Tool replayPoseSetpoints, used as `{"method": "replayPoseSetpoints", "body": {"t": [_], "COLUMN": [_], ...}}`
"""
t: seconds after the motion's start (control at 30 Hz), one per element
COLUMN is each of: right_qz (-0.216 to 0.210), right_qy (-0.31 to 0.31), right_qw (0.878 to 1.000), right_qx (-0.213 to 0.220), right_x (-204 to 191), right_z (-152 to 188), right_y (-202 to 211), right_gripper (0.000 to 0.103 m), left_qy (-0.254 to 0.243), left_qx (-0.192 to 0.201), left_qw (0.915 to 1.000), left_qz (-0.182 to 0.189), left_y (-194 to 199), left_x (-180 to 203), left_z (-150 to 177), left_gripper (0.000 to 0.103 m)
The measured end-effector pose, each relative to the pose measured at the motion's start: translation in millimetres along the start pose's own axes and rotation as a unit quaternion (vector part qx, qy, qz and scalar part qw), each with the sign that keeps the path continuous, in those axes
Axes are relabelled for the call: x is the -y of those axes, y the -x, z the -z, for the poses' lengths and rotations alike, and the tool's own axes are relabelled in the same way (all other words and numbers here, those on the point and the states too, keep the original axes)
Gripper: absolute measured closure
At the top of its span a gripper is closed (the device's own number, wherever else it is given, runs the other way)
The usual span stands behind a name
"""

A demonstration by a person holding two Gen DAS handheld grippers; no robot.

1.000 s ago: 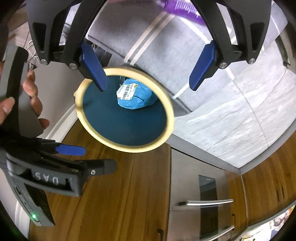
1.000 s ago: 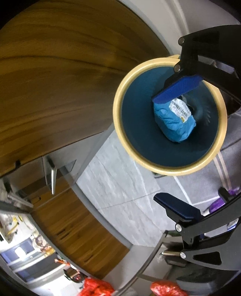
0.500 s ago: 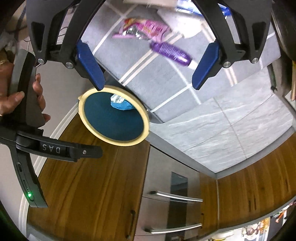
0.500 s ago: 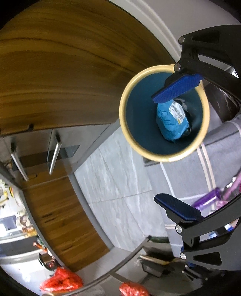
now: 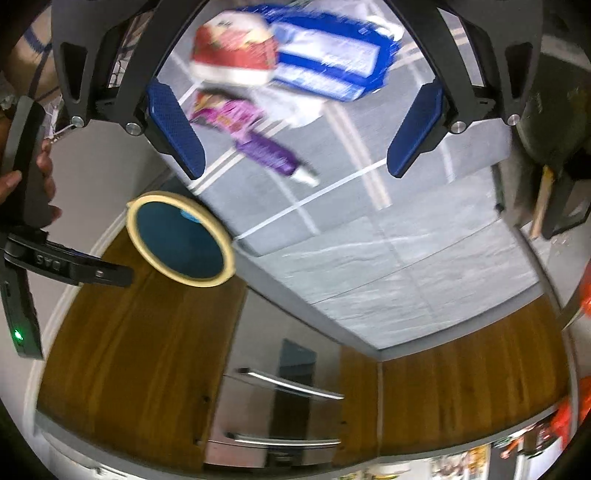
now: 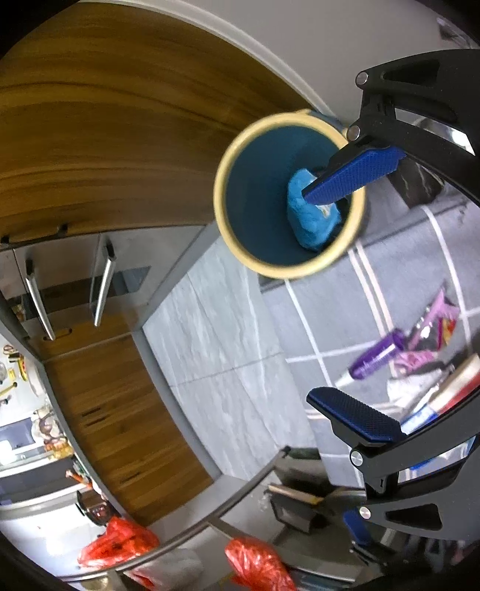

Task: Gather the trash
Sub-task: 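Move both tools back toward the remaining trash on the mat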

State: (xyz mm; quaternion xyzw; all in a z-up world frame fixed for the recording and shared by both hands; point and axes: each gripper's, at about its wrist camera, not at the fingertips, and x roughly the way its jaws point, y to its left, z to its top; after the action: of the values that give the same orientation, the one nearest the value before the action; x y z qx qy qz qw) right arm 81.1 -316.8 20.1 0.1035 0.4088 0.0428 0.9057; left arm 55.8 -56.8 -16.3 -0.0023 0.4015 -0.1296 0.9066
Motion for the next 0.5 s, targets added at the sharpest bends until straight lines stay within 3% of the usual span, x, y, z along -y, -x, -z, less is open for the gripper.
{"method": "replayPoseSetpoints", "body": {"t": [0.27, 0.5], "right_qz": [0.003, 0.002], "right_qy": [0.059, 0.1], "right_qw": [0.998, 0.993], "right_qx": [-0.025, -0.057], "right_x": [-33.9, -52.8], "right_z": [11.3, 24.6], "right_y": [-13.4, -31.5], "right_gripper": [0.005, 0.005], "left_qy": [0.044, 0.094], "left_qx": [-0.014, -0.043], "left_qw": [0.998, 0.9933], "left_qz": [-0.042, -0.053], "left_y": [6.5, -7.1], "left_x": [-47.7, -76.0], "left_z": [22.9, 36.9], "left_gripper": [0.006, 0.006]}}
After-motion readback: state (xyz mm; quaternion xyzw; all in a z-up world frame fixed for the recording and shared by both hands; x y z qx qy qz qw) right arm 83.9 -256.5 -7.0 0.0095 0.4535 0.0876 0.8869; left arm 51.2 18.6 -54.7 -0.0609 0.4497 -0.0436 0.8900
